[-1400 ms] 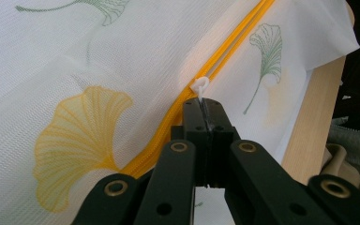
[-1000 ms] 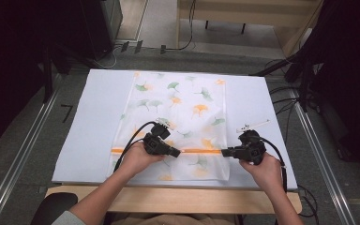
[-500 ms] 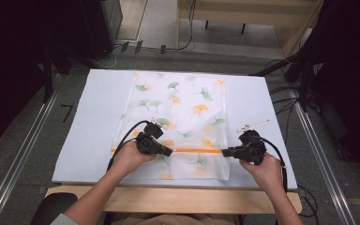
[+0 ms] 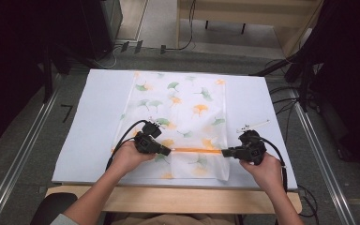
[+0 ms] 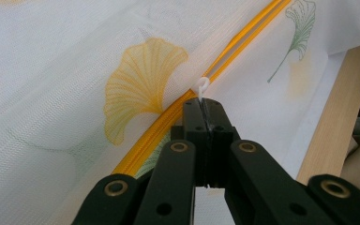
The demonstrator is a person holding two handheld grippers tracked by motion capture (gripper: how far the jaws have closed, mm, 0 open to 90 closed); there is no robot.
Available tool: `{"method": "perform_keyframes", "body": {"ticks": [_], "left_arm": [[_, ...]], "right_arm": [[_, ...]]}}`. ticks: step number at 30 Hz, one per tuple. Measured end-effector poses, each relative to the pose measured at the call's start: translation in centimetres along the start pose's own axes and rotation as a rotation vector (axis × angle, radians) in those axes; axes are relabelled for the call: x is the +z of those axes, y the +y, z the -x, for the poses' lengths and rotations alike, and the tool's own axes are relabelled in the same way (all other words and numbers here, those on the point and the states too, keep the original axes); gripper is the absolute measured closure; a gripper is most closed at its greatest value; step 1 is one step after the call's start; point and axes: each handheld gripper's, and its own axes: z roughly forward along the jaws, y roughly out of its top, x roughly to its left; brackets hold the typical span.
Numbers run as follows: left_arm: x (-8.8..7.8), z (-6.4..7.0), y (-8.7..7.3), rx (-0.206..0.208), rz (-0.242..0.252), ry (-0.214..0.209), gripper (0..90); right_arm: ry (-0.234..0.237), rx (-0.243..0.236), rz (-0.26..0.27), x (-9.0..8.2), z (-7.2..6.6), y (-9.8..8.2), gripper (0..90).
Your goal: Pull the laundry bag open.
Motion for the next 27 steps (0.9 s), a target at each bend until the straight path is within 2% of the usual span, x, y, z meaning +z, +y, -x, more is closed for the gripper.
{"method": "perform_keyframes", "body": {"ticks": [5, 13, 27], "left_arm": [[0.0, 0.0, 0.0, -0.007, -0.004, -0.013, 90.0], [-0.5, -0.5, -0.4, -0.017, -0.007, -0.004, 90.0], [-2.1, -1.9, -2.2, -0.044, -0.024, 0.038, 90.0]], "right_arm": [[0.007, 0.002, -0.002, -0.1, 0.1, -0.1, 86.0], [0.003, 0.004, -0.006, -0.1, 0.2, 0.0, 86.0], [0.009, -0.005, -0.014, 0.2, 0.2, 0.3, 86.0]]}}
